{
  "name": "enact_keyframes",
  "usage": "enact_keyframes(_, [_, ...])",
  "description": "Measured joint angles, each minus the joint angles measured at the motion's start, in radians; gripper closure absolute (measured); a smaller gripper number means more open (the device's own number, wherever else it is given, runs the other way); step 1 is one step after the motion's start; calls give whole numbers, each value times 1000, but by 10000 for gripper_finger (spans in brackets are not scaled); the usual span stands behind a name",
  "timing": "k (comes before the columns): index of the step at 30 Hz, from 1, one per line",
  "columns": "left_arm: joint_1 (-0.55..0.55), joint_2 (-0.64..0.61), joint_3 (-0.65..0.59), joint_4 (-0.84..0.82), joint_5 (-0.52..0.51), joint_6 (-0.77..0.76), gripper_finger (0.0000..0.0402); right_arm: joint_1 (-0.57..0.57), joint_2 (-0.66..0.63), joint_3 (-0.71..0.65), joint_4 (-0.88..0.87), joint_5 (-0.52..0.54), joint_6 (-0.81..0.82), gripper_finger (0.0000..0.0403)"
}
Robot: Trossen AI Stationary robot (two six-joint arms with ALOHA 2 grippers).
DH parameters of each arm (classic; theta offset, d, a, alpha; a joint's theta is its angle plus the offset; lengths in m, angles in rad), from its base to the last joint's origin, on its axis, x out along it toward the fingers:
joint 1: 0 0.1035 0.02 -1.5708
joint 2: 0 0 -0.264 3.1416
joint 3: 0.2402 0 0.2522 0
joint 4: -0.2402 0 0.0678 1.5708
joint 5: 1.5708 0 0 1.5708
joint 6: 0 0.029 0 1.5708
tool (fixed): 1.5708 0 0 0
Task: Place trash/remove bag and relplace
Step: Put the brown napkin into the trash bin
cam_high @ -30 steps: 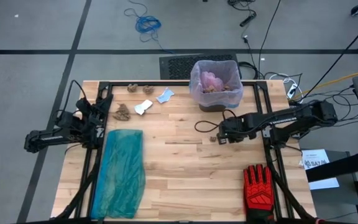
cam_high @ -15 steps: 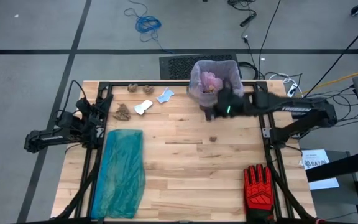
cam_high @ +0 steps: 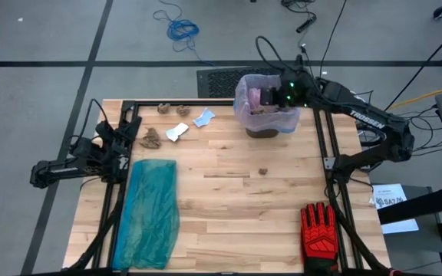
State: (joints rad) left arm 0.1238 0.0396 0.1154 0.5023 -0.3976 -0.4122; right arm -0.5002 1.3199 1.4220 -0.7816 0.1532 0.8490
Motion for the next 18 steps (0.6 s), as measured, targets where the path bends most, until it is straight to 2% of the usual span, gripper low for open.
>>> enact_keyframes(8, [0, 0, 0, 3, 5, 0, 402, -52, 5, 0, 17, -13, 42, 197])
enact_keyframes(11, [0, 0, 0, 4, 5, -1, 402, -84, 5, 0, 7, -107, 97, 156])
enact_keyframes(14, [0, 0, 0, 4, 6, -2, 402, -108, 5, 0, 3, -148, 99, 129])
enact_keyframes(18, [0, 0, 0, 4, 9, -2, 402, -109, 2, 0, 35, -158, 28, 116])
